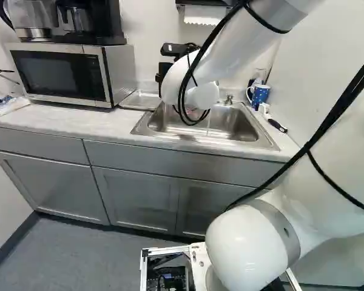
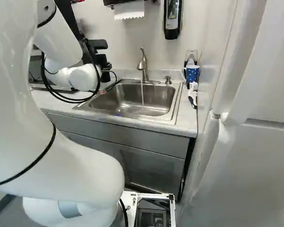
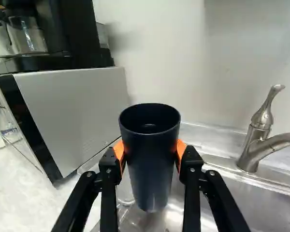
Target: Rinse the cup and place it in the tray
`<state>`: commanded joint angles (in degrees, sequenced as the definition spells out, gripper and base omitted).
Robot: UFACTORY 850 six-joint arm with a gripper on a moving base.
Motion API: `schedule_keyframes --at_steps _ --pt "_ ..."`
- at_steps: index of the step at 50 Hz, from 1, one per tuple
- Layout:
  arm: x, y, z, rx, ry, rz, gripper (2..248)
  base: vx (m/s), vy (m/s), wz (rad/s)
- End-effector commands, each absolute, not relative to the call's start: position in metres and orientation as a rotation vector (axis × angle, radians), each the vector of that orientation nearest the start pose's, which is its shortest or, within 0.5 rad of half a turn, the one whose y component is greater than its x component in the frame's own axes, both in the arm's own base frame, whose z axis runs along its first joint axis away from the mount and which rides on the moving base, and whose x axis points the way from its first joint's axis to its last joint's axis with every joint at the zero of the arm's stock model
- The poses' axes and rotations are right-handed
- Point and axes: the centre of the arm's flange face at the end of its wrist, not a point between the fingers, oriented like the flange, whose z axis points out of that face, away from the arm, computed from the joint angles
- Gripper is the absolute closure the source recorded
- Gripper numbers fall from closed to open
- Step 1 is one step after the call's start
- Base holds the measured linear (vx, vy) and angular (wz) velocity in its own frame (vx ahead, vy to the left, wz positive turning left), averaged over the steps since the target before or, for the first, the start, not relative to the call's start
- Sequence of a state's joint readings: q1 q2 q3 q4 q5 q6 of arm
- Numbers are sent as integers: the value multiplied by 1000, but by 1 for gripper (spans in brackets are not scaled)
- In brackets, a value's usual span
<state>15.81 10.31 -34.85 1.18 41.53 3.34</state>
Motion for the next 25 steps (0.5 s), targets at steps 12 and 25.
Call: schedule_keyframes --at_steps 12,25 --pt "412 115 548 -2082 -71 -1915 128 0 0 0" --pt "412 115 548 -2032 69 -1835 128 0 0 0"
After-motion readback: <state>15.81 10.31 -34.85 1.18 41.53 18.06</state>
